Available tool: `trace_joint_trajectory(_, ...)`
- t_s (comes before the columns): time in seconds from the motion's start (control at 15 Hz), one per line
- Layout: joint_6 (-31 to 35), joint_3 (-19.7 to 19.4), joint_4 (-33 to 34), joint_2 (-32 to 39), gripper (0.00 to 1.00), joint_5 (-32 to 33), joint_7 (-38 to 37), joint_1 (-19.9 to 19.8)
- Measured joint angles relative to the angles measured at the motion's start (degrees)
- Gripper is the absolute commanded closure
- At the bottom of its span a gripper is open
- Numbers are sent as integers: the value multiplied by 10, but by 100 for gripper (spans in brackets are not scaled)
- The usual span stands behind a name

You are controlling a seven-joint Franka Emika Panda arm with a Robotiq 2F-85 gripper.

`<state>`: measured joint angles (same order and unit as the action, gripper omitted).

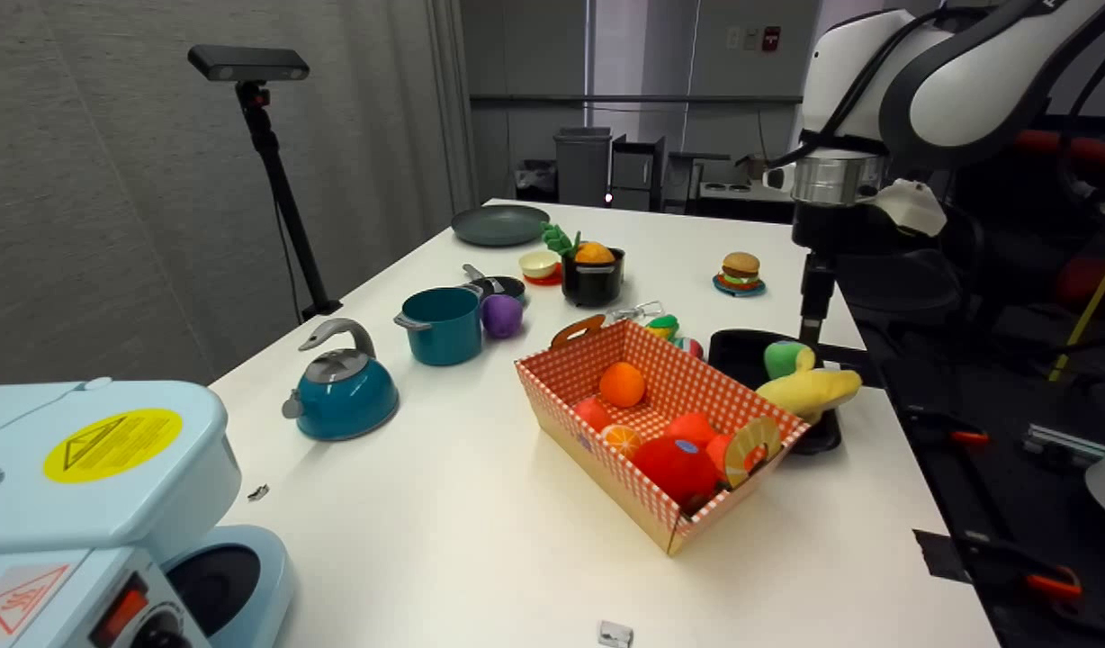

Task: Put the banana plush on the tray then put the two plush toys back in the box

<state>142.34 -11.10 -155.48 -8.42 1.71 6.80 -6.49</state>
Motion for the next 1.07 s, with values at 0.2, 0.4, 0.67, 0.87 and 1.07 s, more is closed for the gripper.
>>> trace_joint_trajectory(0.2, 16, -1, -5, 21, 0, 0, 0, -5)
trace_joint_trajectory(0.4, 38, 0, -8, 48, 0, 0, 0, -5)
trace_joint_trajectory(0.67, 66, 6, 6, 84, 0, -7, 0, -5)
trace_joint_trajectory(0.87, 68, 17, 33, 107, 8, -13, 0, -5)
trace_joint_trajectory(1.07, 68, 27, 61, 129, 42, -14, 0, -5)
